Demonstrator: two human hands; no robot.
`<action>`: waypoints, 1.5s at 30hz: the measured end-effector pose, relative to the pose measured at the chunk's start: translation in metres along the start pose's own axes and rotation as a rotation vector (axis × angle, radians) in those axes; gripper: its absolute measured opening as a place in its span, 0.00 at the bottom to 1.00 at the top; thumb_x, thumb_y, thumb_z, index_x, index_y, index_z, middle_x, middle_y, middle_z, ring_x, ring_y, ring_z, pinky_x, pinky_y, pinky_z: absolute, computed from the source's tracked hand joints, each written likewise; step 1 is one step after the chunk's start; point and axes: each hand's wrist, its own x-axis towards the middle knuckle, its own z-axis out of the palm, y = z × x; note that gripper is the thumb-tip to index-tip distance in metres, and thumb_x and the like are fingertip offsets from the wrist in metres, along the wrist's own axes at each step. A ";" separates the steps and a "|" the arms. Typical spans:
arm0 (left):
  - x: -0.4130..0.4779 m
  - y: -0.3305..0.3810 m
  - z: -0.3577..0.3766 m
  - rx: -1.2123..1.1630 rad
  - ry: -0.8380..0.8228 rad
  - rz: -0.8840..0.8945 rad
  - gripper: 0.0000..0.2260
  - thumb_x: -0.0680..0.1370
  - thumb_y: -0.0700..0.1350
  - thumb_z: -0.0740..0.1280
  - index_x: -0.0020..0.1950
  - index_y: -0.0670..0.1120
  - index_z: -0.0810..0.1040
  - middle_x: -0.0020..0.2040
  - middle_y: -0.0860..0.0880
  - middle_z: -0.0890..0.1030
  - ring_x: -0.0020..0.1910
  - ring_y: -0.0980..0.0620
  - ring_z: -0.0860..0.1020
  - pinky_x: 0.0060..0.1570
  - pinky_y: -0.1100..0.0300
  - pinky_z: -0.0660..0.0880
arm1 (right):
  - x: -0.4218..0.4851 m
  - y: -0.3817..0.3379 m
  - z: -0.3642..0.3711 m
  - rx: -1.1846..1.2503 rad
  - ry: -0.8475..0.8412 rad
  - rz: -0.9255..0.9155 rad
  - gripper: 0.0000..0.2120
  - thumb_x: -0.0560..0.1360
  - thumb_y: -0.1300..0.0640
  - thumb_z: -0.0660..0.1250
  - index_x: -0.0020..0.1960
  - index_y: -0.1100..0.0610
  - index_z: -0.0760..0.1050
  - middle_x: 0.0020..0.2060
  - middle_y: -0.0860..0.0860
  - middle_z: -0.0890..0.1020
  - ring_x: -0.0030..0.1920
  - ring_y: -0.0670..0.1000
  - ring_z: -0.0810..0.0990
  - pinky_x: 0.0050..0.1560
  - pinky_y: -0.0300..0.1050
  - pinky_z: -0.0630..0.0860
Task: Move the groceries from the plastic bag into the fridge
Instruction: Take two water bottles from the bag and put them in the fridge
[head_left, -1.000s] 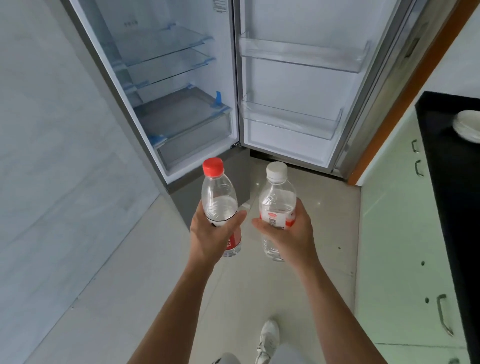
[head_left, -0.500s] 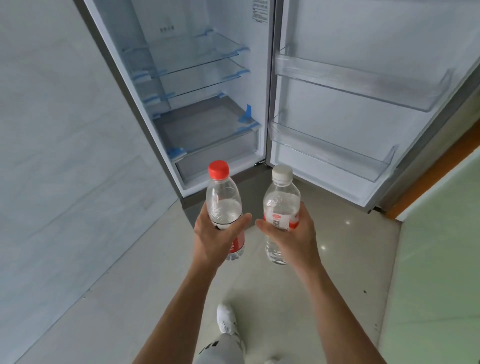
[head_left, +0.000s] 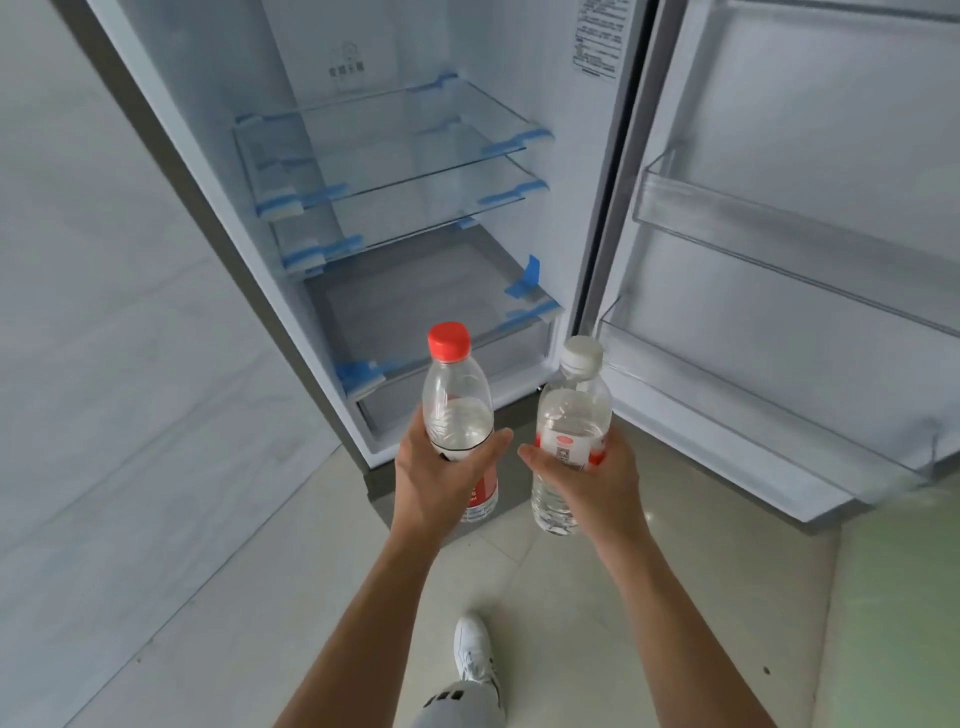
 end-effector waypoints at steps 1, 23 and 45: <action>0.016 0.000 0.000 0.002 -0.011 -0.003 0.19 0.69 0.50 0.80 0.54 0.50 0.77 0.43 0.53 0.82 0.43 0.56 0.82 0.42 0.64 0.78 | 0.014 -0.002 0.007 -0.006 0.003 0.000 0.24 0.63 0.62 0.82 0.55 0.53 0.77 0.40 0.47 0.86 0.40 0.45 0.85 0.39 0.35 0.79; 0.159 0.036 0.004 -0.021 0.139 0.009 0.18 0.69 0.47 0.79 0.53 0.54 0.75 0.43 0.53 0.81 0.44 0.59 0.80 0.37 0.71 0.75 | 0.181 -0.044 0.065 -0.051 -0.132 -0.118 0.29 0.63 0.53 0.82 0.61 0.48 0.74 0.45 0.45 0.84 0.46 0.47 0.85 0.49 0.46 0.84; 0.289 0.150 -0.051 -0.109 0.478 0.160 0.13 0.69 0.44 0.78 0.50 0.49 0.79 0.41 0.51 0.83 0.39 0.57 0.82 0.36 0.67 0.76 | 0.310 -0.200 0.148 0.132 -0.283 -0.408 0.23 0.63 0.57 0.82 0.54 0.49 0.76 0.41 0.46 0.85 0.41 0.45 0.85 0.42 0.41 0.81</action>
